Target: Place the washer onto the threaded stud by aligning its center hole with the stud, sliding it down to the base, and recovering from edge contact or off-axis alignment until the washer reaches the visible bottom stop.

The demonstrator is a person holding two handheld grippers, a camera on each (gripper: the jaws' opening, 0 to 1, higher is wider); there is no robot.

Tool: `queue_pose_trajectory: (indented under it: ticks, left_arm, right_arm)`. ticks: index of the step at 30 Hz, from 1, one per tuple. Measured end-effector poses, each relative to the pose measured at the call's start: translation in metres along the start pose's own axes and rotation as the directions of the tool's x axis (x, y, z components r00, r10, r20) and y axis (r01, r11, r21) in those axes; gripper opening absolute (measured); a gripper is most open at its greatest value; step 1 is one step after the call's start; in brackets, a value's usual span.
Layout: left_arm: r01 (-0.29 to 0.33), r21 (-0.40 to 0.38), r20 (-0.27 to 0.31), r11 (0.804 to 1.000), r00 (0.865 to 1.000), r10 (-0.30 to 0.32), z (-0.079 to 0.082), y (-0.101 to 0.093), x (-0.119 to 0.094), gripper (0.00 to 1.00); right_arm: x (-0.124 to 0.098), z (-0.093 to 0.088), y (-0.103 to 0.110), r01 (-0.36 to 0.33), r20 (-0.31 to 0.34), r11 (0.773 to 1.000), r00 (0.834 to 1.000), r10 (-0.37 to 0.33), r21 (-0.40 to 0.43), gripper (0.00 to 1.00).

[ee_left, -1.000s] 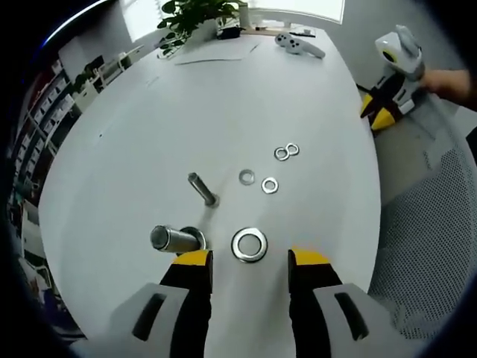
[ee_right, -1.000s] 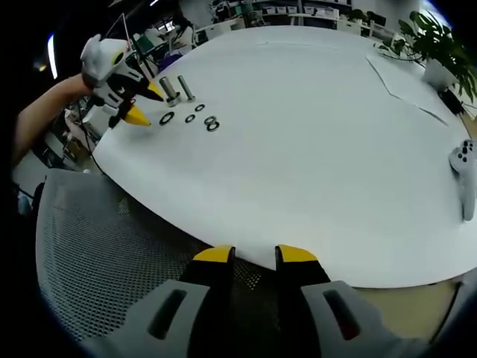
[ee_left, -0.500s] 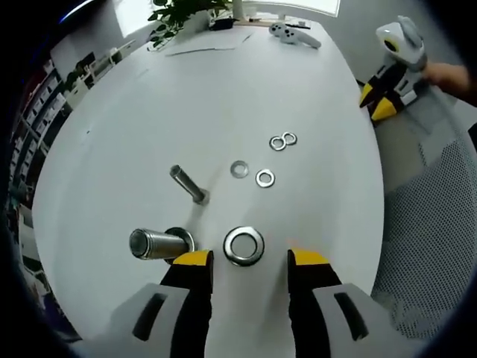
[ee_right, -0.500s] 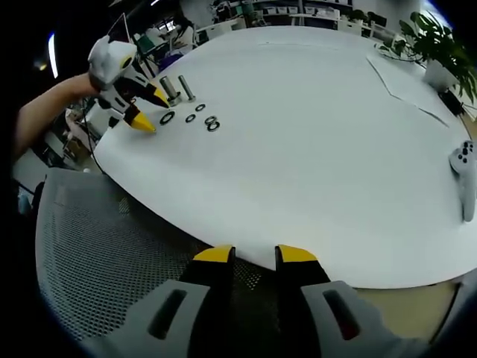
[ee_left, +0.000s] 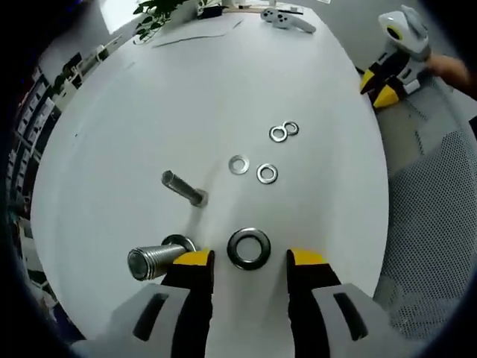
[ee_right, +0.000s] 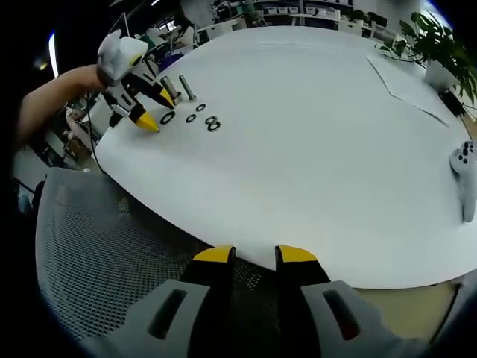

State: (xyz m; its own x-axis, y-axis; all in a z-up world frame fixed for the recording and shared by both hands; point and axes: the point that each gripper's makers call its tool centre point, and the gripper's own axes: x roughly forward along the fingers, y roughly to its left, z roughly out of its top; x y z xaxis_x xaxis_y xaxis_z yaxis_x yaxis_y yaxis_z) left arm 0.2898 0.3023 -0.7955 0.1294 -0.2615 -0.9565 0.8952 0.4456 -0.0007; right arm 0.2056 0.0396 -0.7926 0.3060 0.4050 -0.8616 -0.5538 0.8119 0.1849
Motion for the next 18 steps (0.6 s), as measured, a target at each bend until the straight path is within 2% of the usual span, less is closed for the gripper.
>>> queue_pose_trajectory:
  ticks: [4, 8, 13, 18]
  left_arm:
    - [0.014, 0.05, -0.063, 0.999, 0.998, -0.01, -0.0007, 0.0, -0.0001, 0.35]
    - [0.018, 0.077, -0.094, 0.997, 0.996, -0.01, -0.0001, -0.0011, 0.0008, 0.35]
    - [0.026, 0.116, -0.098, 0.993, 0.995, -0.015, 0.0002, -0.0035, 0.0005, 0.32]
    - [0.027, 0.115, -0.1, 0.993, 0.995, -0.016, 0.0003, -0.0038, 0.0013, 0.3]
  right_arm:
    - [0.0, -0.0001, -0.0001, 0.0, 0.0, 1.0, 1.0, 0.0, 0.0, 0.24]
    - [0.0002, -0.0001, -0.0003, 0.0, 0.001, 1.0, 1.0, 0.0, 0.001, 0.24]
    - [0.0002, -0.0001, -0.0004, -0.001, 0.001, 1.0, 1.0, 0.001, 0.002, 0.24]
    - [0.0, -0.0001, 0.0002, 0.0, 0.001, 1.0, 1.0, 0.0, 0.002, 0.24]
